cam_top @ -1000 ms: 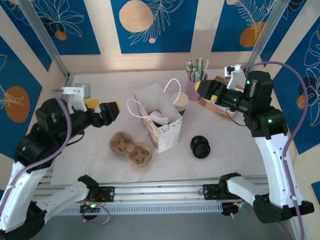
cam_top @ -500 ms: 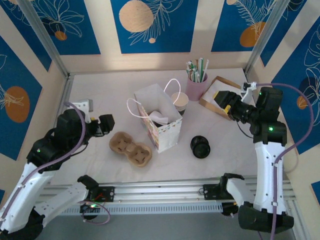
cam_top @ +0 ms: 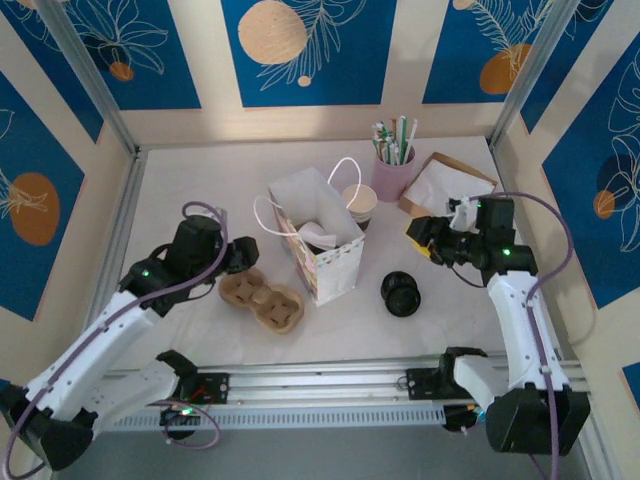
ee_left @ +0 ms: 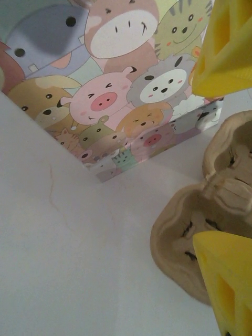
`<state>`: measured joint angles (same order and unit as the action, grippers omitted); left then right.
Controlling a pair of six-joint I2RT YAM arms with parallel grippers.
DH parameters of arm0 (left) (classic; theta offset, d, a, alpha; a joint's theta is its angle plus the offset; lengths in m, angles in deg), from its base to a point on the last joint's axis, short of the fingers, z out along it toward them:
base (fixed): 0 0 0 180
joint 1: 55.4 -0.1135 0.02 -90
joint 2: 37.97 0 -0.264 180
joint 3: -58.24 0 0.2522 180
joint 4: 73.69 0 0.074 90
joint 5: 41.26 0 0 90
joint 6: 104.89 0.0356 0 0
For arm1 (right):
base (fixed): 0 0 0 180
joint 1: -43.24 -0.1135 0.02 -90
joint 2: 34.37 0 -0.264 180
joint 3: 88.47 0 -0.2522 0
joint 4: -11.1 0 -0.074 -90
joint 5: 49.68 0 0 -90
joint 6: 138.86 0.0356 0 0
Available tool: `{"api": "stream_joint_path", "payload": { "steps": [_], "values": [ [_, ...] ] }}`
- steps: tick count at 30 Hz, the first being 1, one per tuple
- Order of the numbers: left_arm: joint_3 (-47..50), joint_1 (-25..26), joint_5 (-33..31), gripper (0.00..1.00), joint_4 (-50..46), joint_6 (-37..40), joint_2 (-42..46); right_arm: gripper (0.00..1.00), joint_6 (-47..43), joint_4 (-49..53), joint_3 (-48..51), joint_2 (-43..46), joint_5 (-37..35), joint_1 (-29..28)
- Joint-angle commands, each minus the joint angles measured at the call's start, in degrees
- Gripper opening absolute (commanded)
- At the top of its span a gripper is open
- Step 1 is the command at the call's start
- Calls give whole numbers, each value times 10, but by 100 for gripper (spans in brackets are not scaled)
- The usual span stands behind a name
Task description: Pack the takeout coffee
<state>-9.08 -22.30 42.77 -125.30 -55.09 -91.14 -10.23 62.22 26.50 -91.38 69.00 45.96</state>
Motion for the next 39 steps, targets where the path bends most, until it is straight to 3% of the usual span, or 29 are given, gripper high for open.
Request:
{"api": "stream_joint_path", "payload": {
  "steps": [1,5,10,29,36,39],
  "values": [
    [17,-11,46,66,83,-20,-25,44,-12,-47,14,-34,-22,-32],
    [31,-19,72,65,132,-27,-64,38,-13,-79,9,-87,-34,-75],
    [29,-27,99,64,182,-26,-118,37,-4,-101,5,-122,-50,-129],
    [-29,-51,166,63,252,-14,-251,37,42,-109,26,-106,-108,-293],
    [-11,-64,159,64,241,-18,-228,38,29,-58,13,-72,-167,-295],
    [-6,-81,135,67,208,-12,-190,44,11,-20,-3,-44,-207,-282]
  ]
}}
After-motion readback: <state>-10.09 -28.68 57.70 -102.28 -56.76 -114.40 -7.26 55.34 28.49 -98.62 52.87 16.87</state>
